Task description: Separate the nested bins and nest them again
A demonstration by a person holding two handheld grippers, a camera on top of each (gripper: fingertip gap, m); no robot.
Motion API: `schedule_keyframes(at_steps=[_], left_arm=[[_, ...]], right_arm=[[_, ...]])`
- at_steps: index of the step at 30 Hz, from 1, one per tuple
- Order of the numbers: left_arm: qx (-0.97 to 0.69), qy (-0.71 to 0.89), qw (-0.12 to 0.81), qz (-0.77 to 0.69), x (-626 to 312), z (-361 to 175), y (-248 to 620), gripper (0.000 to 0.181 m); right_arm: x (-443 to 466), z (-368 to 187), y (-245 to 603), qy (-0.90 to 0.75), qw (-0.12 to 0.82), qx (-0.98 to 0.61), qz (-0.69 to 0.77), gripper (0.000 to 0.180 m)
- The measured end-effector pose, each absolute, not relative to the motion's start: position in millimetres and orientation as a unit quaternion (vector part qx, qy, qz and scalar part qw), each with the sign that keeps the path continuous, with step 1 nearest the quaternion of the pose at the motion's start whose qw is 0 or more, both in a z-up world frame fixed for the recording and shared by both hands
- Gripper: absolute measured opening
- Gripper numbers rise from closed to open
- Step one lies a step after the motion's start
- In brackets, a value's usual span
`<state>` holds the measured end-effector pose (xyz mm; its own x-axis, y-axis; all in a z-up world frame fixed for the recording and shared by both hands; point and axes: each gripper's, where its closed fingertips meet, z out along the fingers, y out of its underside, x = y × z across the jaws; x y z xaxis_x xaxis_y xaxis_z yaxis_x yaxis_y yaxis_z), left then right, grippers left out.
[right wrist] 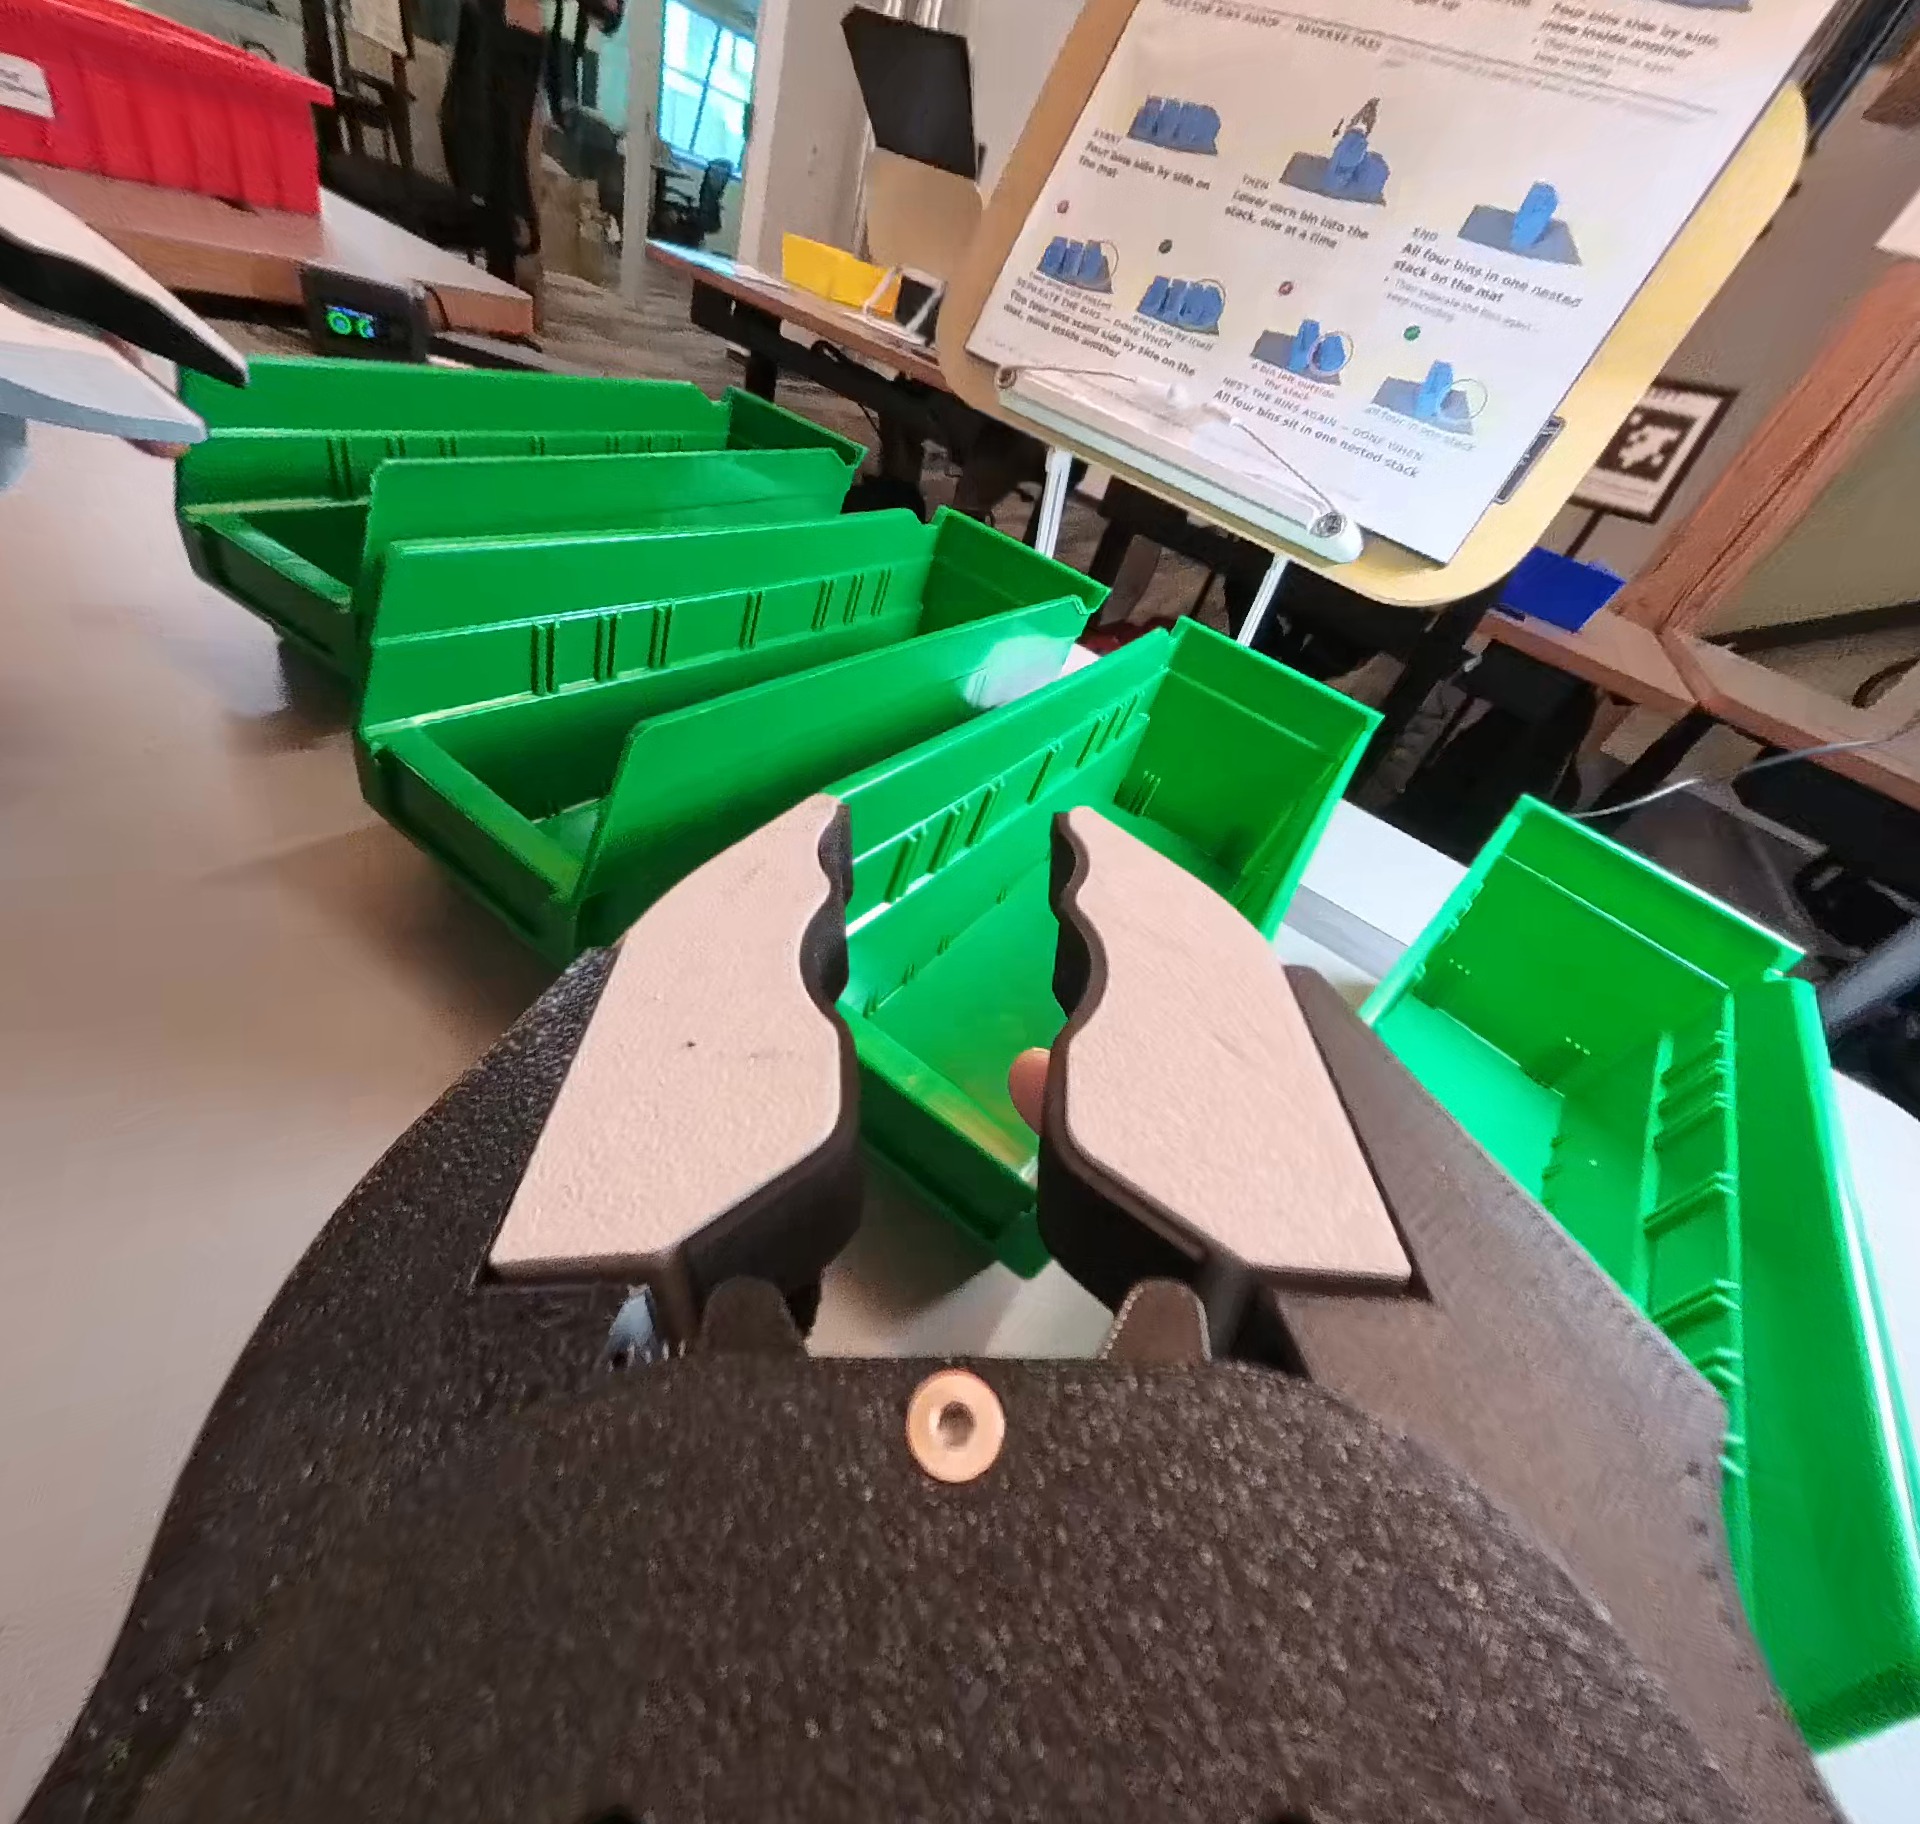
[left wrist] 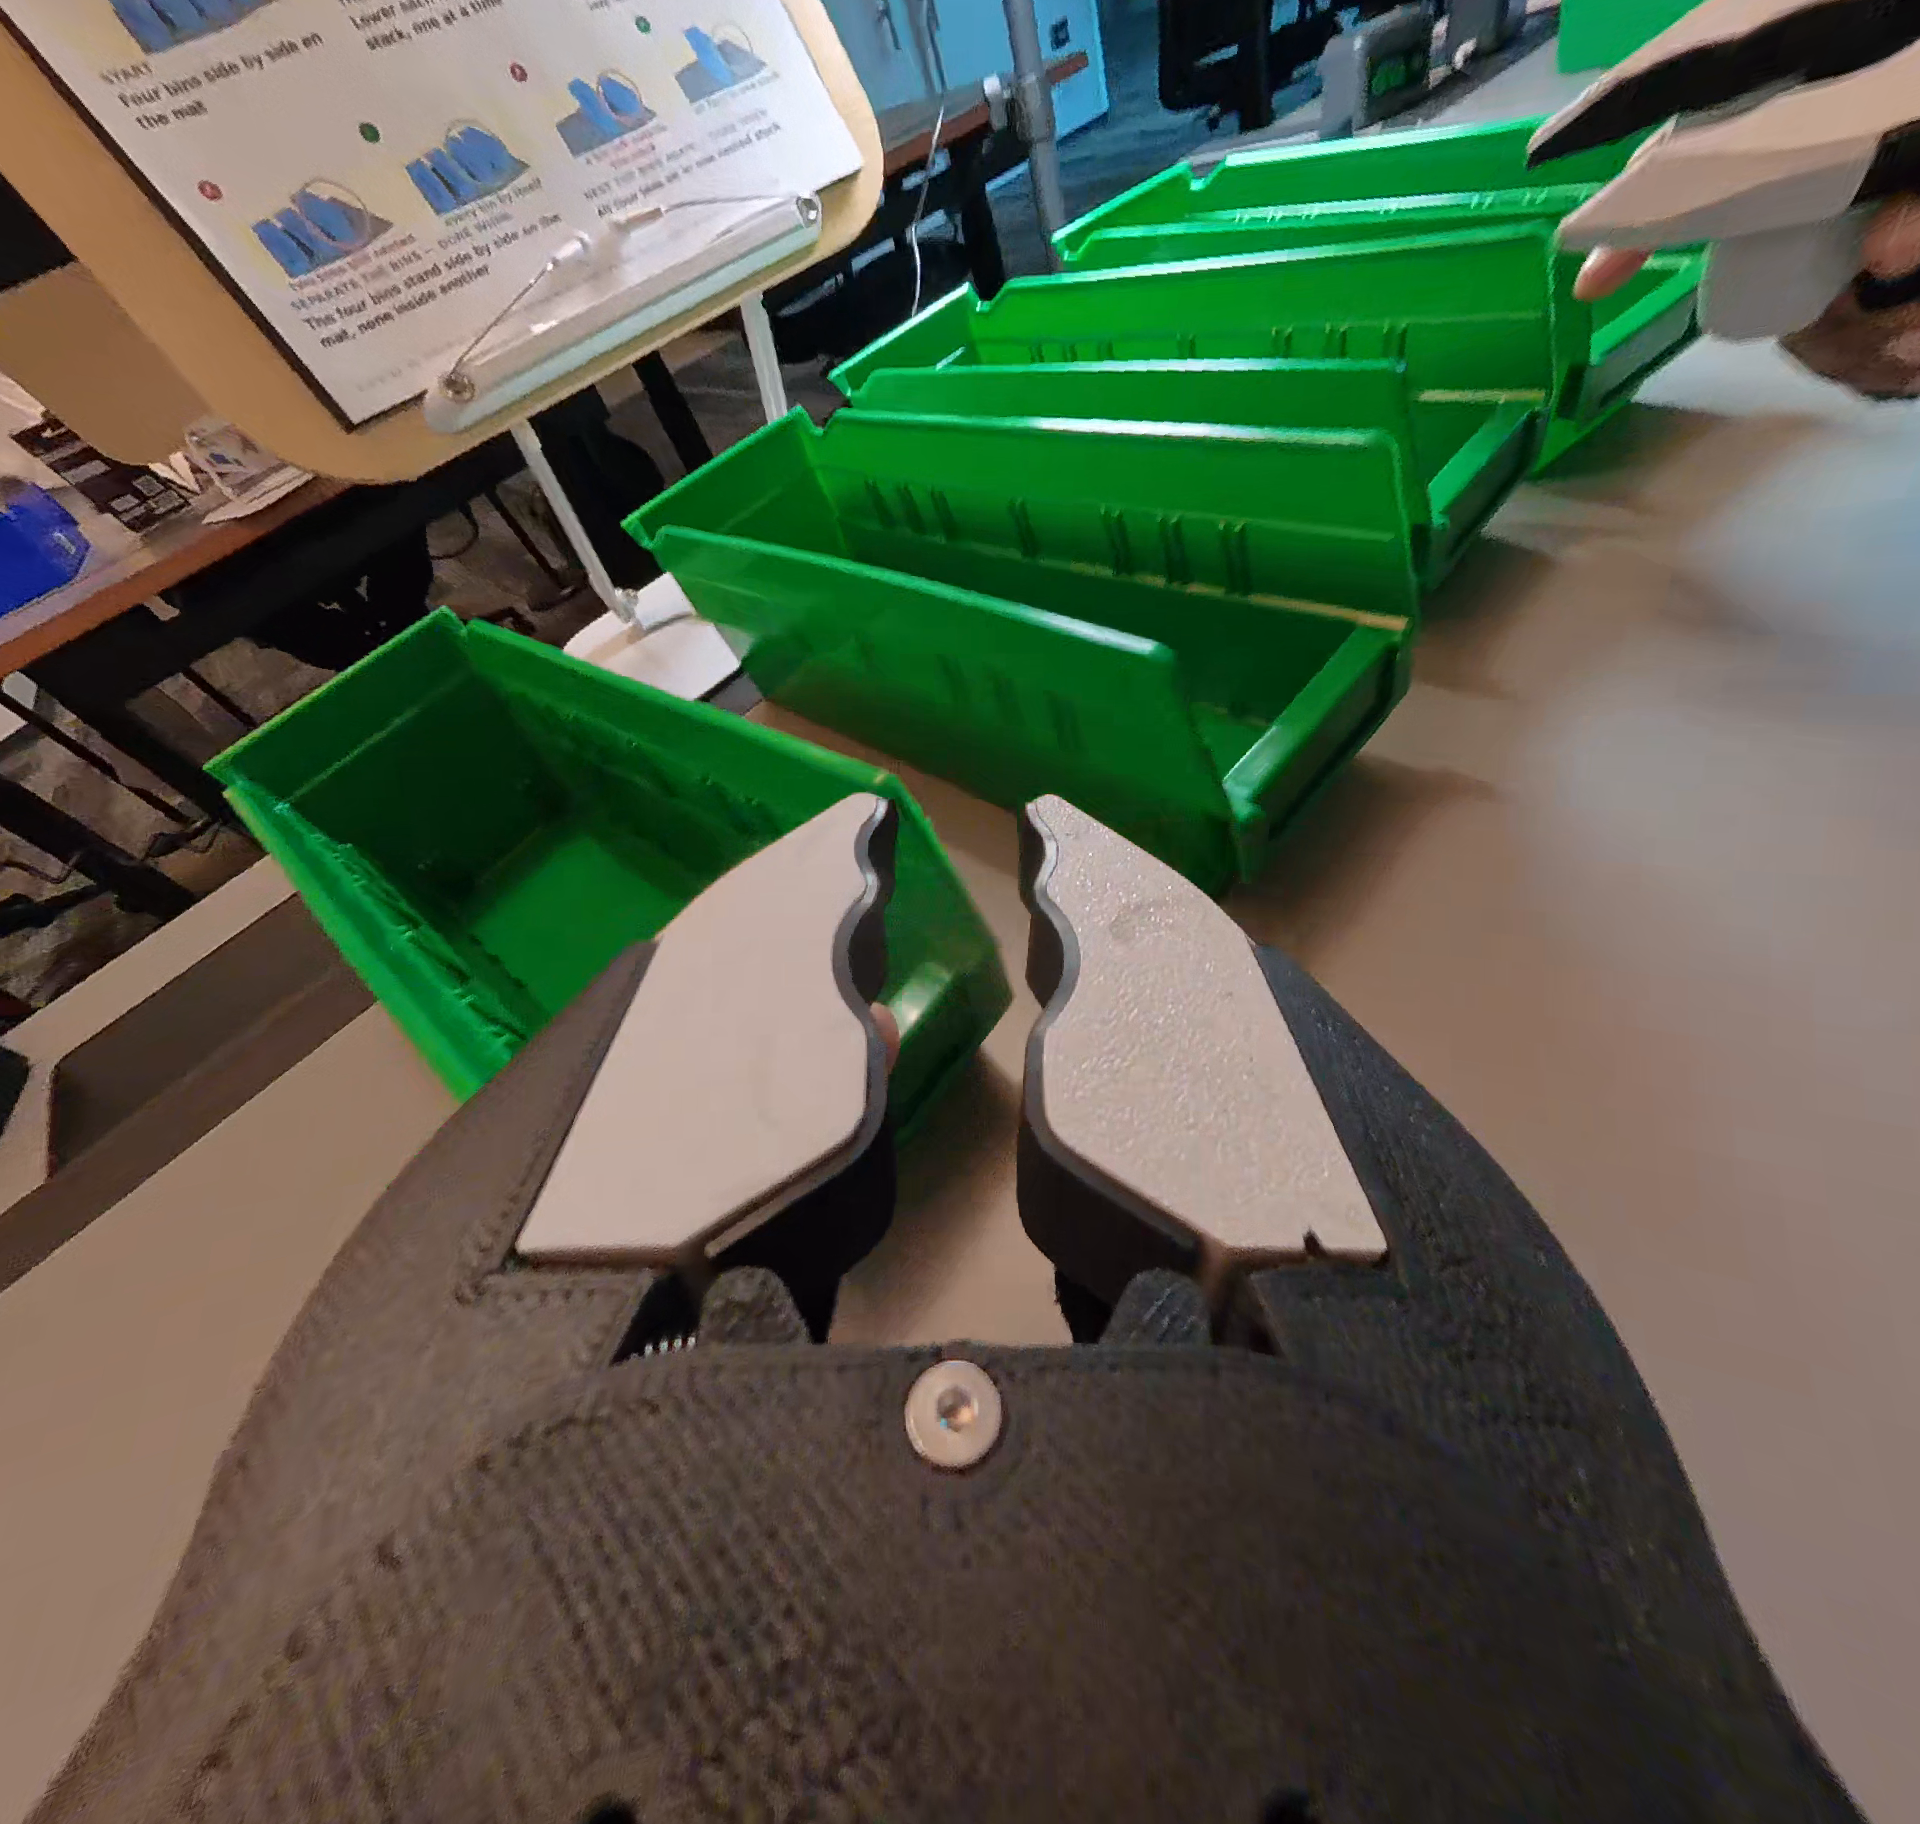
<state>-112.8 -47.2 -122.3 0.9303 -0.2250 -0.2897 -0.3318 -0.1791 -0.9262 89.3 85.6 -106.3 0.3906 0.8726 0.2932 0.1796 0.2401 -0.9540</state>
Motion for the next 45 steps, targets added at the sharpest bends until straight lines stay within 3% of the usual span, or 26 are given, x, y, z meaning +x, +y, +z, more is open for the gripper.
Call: schedule_keyframes(at_steps=[11,16,22,27,31,34,41,45], left_arm=[[-0.810,0.251,0.520,0.105,-139.9,-164.8,-53.4,0.045],[-0.821,0.284,0.476,0.138,-139.2,-186.8,-51.7,0.058],[-0.801,0.308,0.463,0.220,-153.0,-189.3,-47.5,0.051],[-0.787,0.309,0.475,0.244,-154.3,-185.3,-44.5,0.039],[-0.775,0.305,0.502,0.234,-145.5,-177.3,-43.4,0.035],[-0.759,0.306,0.536,0.208,-124.2,-169.8,-42.1,0.033],[-0.666,0.360,0.615,0.221,-54.0,-140.3,-39.9,0.030],[-0.668,0.414,0.567,0.246,-20.4,-155.3,-30.1,0.031]], right_arm=[[124.0,-98.0,121.1,-0.430,0.683,-0.548,0.218,0.039],[124.0,-114.2,128.6,-0.480,0.652,-0.562,0.168,0.062],[130.1,-145.7,148.3,-0.496,0.605,-0.616,0.093,0.067],[135.6,-149.9,150.8,-0.501,0.612,-0.610,0.051,0.031],[128.7,-149.3,142.5,-0.522,0.622,-0.583,0.014,0.024],[124.0,-152.2,139.3,-0.532,0.620,-0.576,0.016,0.026],[128.3,-158.9,141.1,-0.537,0.588,-0.604,0.041,0.053],[123.9,-145.8,127.8,-0.555,0.589,-0.585,0.052,0.054]])
